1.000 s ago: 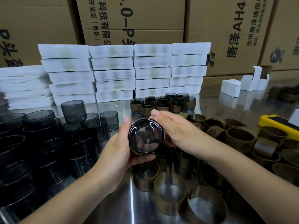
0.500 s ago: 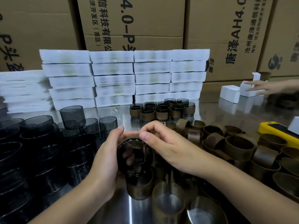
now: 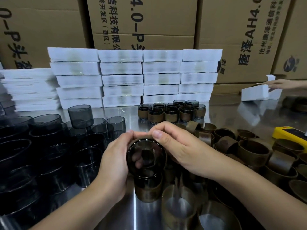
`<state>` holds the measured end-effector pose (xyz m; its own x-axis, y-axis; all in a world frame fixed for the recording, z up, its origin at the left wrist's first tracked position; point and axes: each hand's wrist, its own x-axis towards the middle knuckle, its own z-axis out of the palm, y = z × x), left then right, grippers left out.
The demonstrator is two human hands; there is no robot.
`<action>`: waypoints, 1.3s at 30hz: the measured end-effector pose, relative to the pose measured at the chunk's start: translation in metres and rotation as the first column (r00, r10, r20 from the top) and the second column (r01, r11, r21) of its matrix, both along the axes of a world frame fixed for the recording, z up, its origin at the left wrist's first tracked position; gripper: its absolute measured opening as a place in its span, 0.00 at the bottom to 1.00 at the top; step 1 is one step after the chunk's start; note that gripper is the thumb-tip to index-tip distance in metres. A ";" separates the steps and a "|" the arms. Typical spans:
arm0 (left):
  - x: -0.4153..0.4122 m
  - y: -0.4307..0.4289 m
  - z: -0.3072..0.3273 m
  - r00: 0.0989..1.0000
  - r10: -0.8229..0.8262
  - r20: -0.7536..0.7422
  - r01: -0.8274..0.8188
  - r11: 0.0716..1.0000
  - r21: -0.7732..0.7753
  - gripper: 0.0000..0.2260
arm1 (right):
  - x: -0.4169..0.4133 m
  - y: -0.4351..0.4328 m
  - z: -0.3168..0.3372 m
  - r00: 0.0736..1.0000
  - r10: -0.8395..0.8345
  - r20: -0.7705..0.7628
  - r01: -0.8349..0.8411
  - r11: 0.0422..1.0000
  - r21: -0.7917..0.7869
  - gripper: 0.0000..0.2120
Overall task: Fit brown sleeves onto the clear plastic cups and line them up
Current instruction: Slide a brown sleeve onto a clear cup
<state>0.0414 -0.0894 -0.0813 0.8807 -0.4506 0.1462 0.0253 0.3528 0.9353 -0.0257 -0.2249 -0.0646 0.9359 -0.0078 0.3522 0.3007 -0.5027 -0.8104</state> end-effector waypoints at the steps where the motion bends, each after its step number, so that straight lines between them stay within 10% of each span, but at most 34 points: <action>1: 0.000 0.000 0.000 1.000 -0.004 0.002 0.004 1.000 -0.005 0.21 | 0.000 0.000 0.000 1.000 0.001 0.004 -0.001 1.000 0.005 0.27; 31: -0.002 -0.004 -0.003 0.984 0.095 0.153 -0.093 0.995 -0.024 0.18 | -0.005 -0.018 0.022 0.989 0.127 -0.071 -0.120 0.988 0.094 0.20; 39: 0.003 -0.007 -0.004 0.977 0.126 0.174 -0.138 0.989 0.057 0.07 | 0.037 -0.031 0.069 0.969 -0.247 -0.024 0.241 0.960 -0.140 0.15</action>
